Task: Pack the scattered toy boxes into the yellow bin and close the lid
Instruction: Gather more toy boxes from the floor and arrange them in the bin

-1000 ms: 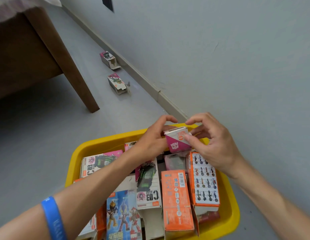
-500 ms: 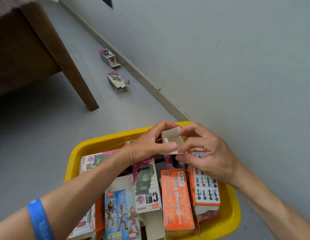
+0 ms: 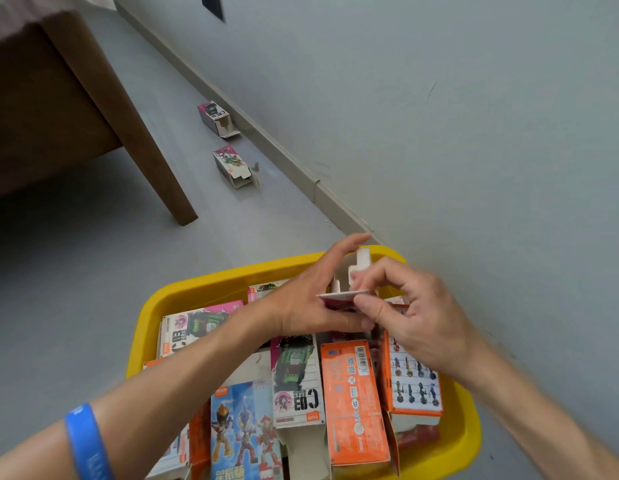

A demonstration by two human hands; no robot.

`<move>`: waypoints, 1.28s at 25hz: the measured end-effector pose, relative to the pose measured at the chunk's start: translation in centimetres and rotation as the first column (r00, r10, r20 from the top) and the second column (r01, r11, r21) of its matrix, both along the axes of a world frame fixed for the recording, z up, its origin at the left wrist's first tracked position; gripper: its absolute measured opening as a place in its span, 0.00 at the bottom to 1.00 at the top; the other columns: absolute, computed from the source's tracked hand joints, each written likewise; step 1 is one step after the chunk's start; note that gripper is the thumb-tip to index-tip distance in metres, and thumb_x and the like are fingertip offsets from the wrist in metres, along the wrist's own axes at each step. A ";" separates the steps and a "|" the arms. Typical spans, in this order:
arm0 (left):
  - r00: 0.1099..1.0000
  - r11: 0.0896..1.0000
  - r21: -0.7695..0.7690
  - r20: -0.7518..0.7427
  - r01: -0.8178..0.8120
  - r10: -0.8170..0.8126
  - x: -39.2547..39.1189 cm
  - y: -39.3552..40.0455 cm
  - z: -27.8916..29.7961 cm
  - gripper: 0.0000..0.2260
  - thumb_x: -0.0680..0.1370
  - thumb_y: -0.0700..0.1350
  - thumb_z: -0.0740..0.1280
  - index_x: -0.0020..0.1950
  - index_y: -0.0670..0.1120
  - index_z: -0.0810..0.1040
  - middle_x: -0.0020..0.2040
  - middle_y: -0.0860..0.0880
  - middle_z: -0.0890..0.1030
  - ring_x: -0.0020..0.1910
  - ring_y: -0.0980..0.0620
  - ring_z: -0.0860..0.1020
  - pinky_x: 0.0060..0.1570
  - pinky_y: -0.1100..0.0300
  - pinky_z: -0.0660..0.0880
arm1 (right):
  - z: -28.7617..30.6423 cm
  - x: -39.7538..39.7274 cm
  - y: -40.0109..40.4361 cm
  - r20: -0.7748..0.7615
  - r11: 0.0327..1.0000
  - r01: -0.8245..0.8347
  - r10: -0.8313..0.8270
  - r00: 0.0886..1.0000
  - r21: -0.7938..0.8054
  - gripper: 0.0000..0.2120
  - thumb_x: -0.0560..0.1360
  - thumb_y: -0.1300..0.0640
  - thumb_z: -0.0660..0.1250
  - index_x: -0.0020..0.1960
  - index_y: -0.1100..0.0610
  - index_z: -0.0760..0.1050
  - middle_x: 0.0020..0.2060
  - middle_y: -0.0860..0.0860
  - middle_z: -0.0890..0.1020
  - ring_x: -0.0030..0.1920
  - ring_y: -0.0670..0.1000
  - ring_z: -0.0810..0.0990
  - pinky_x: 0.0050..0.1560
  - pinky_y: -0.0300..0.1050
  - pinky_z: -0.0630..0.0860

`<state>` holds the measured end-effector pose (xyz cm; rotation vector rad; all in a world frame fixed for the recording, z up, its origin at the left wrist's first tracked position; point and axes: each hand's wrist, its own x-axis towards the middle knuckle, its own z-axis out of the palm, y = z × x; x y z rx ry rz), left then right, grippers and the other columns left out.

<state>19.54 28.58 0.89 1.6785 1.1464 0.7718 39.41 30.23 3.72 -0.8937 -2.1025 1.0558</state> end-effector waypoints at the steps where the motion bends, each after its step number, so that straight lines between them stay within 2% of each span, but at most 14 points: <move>1: 1.000 1.000 0.001 0.025 -0.016 0.016 0.0 -0.1 -0.2 0.43 0.70 0.49 0.79 0.77 0.58 0.55 0.64 0.63 0.74 0.62 0.62 0.76 0.59 0.68 0.73 | -0.1 0.1 0.1 0.002 0.998 0.034 -0.033 0.999 -0.056 0.05 0.76 0.47 0.66 0.46 0.47 0.74 0.44 0.47 0.82 0.48 0.48 0.83 0.43 0.47 0.80; 4: 0.987 0.992 0.013 0.103 -0.126 0.124 0.2 0.0 -0.1 0.28 0.74 0.46 0.76 0.67 0.56 0.65 0.64 0.65 0.74 0.63 0.60 0.76 0.62 0.60 0.76 | -0.4 1.0 1.2 -0.132 0.936 0.281 -0.313 0.941 -0.213 0.04 0.78 0.48 0.67 0.50 0.45 0.72 0.44 0.43 0.82 0.43 0.43 0.82 0.34 0.41 0.79; 6: 0.993 0.985 0.135 -0.035 -0.109 0.115 0.6 0.2 -0.1 0.16 0.76 0.46 0.74 0.58 0.51 0.71 0.66 0.58 0.75 0.64 0.58 0.75 0.61 0.55 0.77 | -0.4 1.8 2.1 -0.027 0.914 0.378 -0.386 0.922 -0.146 0.08 0.77 0.47 0.68 0.54 0.47 0.75 0.48 0.39 0.79 0.46 0.41 0.80 0.34 0.34 0.77; 8: 0.976 0.966 0.252 -0.184 -0.065 0.114 1.1 0.3 -0.1 0.10 0.76 0.48 0.74 0.51 0.50 0.73 0.66 0.55 0.77 0.61 0.57 0.76 0.57 0.53 0.78 | -0.2 2.2 2.3 0.106 0.929 0.370 -0.366 0.924 -0.022 0.17 0.74 0.40 0.65 0.54 0.52 0.79 0.50 0.41 0.79 0.49 0.41 0.80 0.36 0.32 0.76; 10: 0.963 0.957 0.280 -0.230 -0.076 0.144 1.5 0.2 0.0 0.11 0.75 0.50 0.74 0.52 0.56 0.73 0.64 0.55 0.78 0.57 0.58 0.76 0.54 0.56 0.77 | 0.1 1.8 2.0 0.228 0.920 0.342 -0.380 0.897 0.189 0.21 0.75 0.36 0.64 0.49 0.53 0.79 0.47 0.44 0.80 0.46 0.45 0.79 0.37 0.34 0.72; 13: 0.958 0.951 0.308 -0.261 -0.033 0.118 1.7 0.6 0.1 0.15 0.76 0.50 0.73 0.59 0.52 0.74 0.55 0.57 0.79 0.50 0.59 0.76 0.49 0.59 0.76 | 0.2 -0.2 1.0 0.422 0.855 0.308 -0.482 0.768 0.418 0.24 0.70 0.31 0.63 0.46 0.51 0.68 0.41 0.46 0.75 0.38 0.48 0.75 0.31 0.35 0.62; 16: 0.943 0.954 0.294 -0.302 -0.049 0.142 0.6 1.3 0.4 0.12 0.75 0.49 0.72 0.56 0.49 0.76 0.53 0.53 0.80 0.51 0.54 0.77 0.51 0.52 0.76 | 0.2 -0.8 1.0 0.433 0.867 0.333 -0.478 0.764 0.370 0.19 0.72 0.37 0.68 0.47 0.50 0.65 0.40 0.46 0.74 0.34 0.46 0.73 0.30 0.32 0.59; 18: 0.899 0.946 0.313 -0.386 -0.084 0.208 -1.3 1.6 0.5 0.12 0.75 0.47 0.73 0.57 0.48 0.79 0.57 0.51 0.81 0.55 0.51 0.77 0.56 0.49 0.75 | 0.3 -0.1 1.2 0.430 0.897 0.383 -0.442 0.787 0.221 0.17 0.72 0.39 0.71 0.46 0.50 0.68 0.39 0.45 0.77 0.33 0.43 0.77 0.28 0.32 0.66; 20: 0.821 0.944 0.329 -0.531 -0.030 0.211 -3.1 1.6 0.3 0.11 0.75 0.49 0.73 0.56 0.50 0.81 0.61 0.51 0.80 0.61 0.49 0.75 0.60 0.46 0.72 | 0.1 -0.2 1.2 0.402 0.910 0.403 -0.406 0.820 0.096 0.13 0.74 0.41 0.70 0.45 0.50 0.73 0.40 0.45 0.81 0.36 0.43 0.80 0.30 0.35 0.71; 22: 0.766 0.962 0.272 -0.623 0.022 0.159 -4.3 1.3 0.0 0.10 0.76 0.49 0.71 0.57 0.51 0.82 0.64 0.51 0.78 0.63 0.48 0.73 0.61 0.46 0.70 | -0.9 -1.6 0.8 0.553 0.920 0.279 -0.389 0.737 0.275 0.12 0.79 0.44 0.62 0.45 0.51 0.78 0.47 0.47 0.81 0.48 0.49 0.79 0.41 0.44 0.72; 24: 0.763 0.973 0.230 -0.635 0.035 0.123 -4.9 1.1 -0.4 0.10 0.78 0.49 0.69 0.58 0.52 0.81 0.65 0.51 0.77 0.61 0.48 0.73 0.59 0.48 0.72 | -1.5 -2.5 0.8 0.661 0.904 0.200 -0.414 0.625 0.377 0.19 0.81 0.45 0.56 0.48 0.52 0.82 0.57 0.49 0.77 0.56 0.53 0.72 0.52 0.51 0.68; 26: 0.761 0.970 0.241 -0.636 0.040 0.126 -5.2 0.8 -0.8 0.09 0.79 0.48 0.68 0.59 0.53 0.81 0.64 0.52 0.77 0.59 0.49 0.74 0.55 0.49 0.75 | -1.4 -2.9 1.1 0.647 0.913 0.283 -0.409 0.644 0.295 0.17 0.81 0.46 0.56 0.51 0.52 0.82 0.55 0.51 0.73 0.49 0.51 0.72 0.46 0.46 0.69; 28: 0.772 0.962 0.270 -0.619 0.040 0.142 -5.3 0.7 -1.1 0.08 0.80 0.47 0.67 0.58 0.54 0.80 0.64 0.53 0.77 0.58 0.50 0.76 0.51 0.50 0.76 | -1.5 -2.4 1.1 0.554 0.890 0.391 -0.452 0.699 0.233 0.10 0.80 0.48 0.61 0.53 0.52 0.77 0.50 0.49 0.71 0.42 0.49 0.74 0.36 0.38 0.67; 32: 0.787 0.950 0.310 -0.596 0.039 0.162 -5.5 1.1 -1.4 0.08 0.81 0.46 0.65 0.58 0.55 0.80 0.62 0.55 0.77 0.55 0.52 0.77 0.46 0.52 0.77 | -1.2 -2.5 1.9 0.580 0.900 0.407 -0.416 0.701 0.154 0.06 0.79 0.53 0.65 0.45 0.53 0.76 0.42 0.50 0.82 0.40 0.52 0.79 0.38 0.43 0.71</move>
